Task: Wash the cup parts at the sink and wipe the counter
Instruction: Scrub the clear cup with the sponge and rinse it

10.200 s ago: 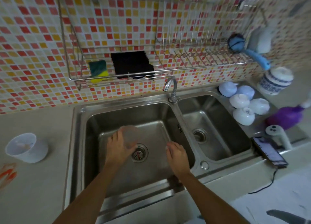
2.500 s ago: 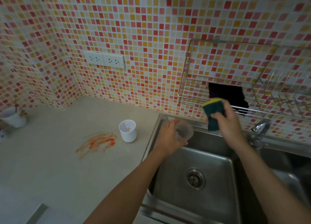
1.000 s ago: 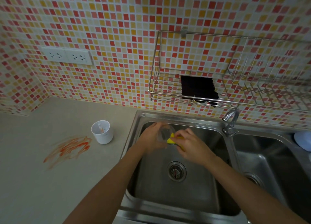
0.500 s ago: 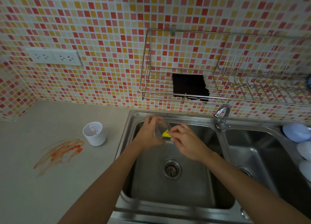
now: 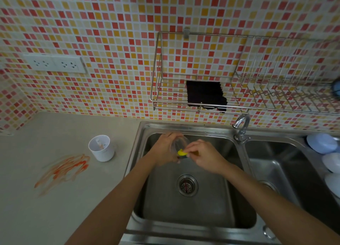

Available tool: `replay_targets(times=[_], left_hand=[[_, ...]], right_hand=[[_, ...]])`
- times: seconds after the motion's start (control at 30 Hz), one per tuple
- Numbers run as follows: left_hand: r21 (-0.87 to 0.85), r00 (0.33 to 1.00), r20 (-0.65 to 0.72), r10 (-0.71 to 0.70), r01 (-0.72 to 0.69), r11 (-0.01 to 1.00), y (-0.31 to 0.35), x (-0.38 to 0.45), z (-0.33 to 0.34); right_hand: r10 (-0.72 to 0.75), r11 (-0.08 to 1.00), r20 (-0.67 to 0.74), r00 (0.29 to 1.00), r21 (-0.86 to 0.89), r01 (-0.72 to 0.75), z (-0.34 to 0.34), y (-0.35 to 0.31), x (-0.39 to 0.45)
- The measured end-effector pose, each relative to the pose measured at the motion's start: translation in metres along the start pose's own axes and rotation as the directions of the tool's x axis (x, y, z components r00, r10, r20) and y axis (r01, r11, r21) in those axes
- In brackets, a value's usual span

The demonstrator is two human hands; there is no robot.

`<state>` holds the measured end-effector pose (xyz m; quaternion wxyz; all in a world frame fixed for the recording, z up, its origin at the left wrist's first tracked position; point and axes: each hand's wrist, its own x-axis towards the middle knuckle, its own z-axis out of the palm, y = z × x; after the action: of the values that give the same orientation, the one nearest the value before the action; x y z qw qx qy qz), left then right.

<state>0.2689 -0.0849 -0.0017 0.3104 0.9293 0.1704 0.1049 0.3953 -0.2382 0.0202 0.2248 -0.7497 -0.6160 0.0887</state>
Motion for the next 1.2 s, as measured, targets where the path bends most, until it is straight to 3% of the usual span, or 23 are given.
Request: replay_targets(times=[0.07,0.2,0.4,0.67,0.8,0.93,1.0,1.1,1.2], left_hand=[[0.024,1.0,0.018,0.021,-0.022,0.999,0.002,0.003,0.001],[0.033,0.999,0.033,0.029,-0.03,0.999,0.008,0.01,-0.001],[-0.051,0.997,0.075,0.0,0.004,0.999,-0.003,0.01,-0.004],[-0.257,0.995,0.069,-0.065,0.081,0.963,0.006,0.009,-0.006],[-0.093,0.985,-0.059,-0.159,0.153,0.984,0.013,0.009,-0.004],[-0.045,0.988,-0.095,-0.122,0.118,0.992,0.011,0.009,-0.005],[-0.05,0.993,-0.069,-0.098,0.095,0.994,0.01,0.007,-0.003],[-0.084,0.998,-0.009,-0.069,0.068,0.994,0.012,0.004,0.001],[-0.124,0.998,0.001,-0.056,0.056,0.991,0.018,0.004,0.001]], right_hand=[[-0.041,0.997,0.024,0.999,-0.071,0.043,-0.007,0.003,0.001],[-0.184,0.908,-0.011,0.983,-0.385,0.166,-0.012,0.016,0.004],[-0.207,0.929,0.002,0.978,-0.312,0.198,-0.002,0.011,-0.01],[-0.251,0.912,-0.207,0.946,-0.379,0.159,0.01,0.009,-0.007],[-0.261,0.92,-0.211,0.942,-0.351,0.176,0.006,0.001,-0.004],[-0.139,0.985,-0.166,0.976,-0.129,0.118,0.005,0.004,-0.005],[-0.158,0.976,-0.095,0.983,-0.166,0.141,0.003,0.006,-0.006],[-0.232,0.904,-0.023,0.972,-0.373,0.207,-0.002,0.012,-0.003],[-0.225,0.872,-0.042,0.973,-0.454,0.182,-0.008,0.013,0.003]])
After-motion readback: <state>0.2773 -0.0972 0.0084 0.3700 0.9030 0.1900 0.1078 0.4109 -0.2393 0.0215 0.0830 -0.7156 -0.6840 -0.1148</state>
